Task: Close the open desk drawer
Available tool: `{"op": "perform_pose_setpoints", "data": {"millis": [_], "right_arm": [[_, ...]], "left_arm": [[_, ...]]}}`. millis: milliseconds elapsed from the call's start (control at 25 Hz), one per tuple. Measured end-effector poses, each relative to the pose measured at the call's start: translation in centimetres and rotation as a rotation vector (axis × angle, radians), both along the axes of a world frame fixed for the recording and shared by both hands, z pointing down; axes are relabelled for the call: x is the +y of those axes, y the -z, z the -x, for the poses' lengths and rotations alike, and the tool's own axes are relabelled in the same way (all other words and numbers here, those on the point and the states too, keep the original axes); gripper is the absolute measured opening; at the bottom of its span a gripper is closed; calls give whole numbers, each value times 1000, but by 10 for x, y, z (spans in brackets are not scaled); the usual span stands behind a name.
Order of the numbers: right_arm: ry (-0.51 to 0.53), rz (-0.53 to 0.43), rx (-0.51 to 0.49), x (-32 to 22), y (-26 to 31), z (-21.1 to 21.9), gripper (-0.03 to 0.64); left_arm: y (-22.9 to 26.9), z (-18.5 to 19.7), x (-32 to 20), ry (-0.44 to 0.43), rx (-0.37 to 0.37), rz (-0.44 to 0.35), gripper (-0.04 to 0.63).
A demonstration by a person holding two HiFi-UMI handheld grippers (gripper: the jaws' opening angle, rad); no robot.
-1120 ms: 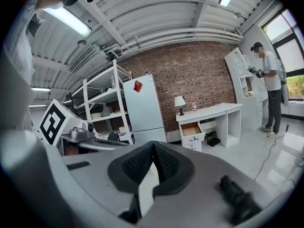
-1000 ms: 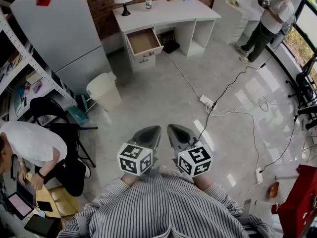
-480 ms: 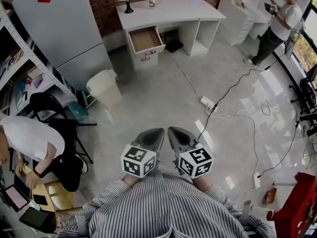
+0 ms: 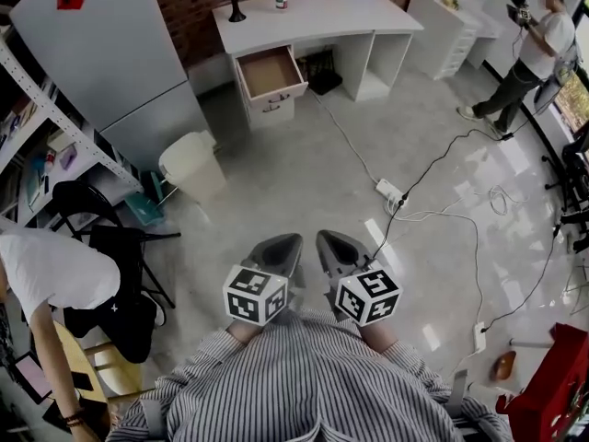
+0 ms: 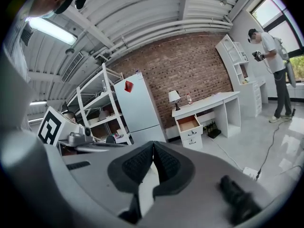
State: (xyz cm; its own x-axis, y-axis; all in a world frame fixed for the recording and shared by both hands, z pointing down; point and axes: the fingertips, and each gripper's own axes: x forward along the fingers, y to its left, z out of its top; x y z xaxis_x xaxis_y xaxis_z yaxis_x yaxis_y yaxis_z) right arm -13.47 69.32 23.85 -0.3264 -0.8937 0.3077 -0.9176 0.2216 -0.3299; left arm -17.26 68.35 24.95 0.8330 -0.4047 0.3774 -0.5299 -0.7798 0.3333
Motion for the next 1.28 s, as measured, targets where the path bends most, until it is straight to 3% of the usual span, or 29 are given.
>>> {"op": "perform_pose_setpoints", "data": {"millis": [240,800,1280], "right_arm": [[-4,-1,4,-64,0,-16,17],[-42,-42,49,-253,16,-45,16],[-46,-9,88,-305,-7,-55,17]], "left_arm": [[6,-14,-73,11,23,-12,12],[27,-52,-260,-75,47,-64,12],[-7,-64,-304,-97,23,10,12]]}}
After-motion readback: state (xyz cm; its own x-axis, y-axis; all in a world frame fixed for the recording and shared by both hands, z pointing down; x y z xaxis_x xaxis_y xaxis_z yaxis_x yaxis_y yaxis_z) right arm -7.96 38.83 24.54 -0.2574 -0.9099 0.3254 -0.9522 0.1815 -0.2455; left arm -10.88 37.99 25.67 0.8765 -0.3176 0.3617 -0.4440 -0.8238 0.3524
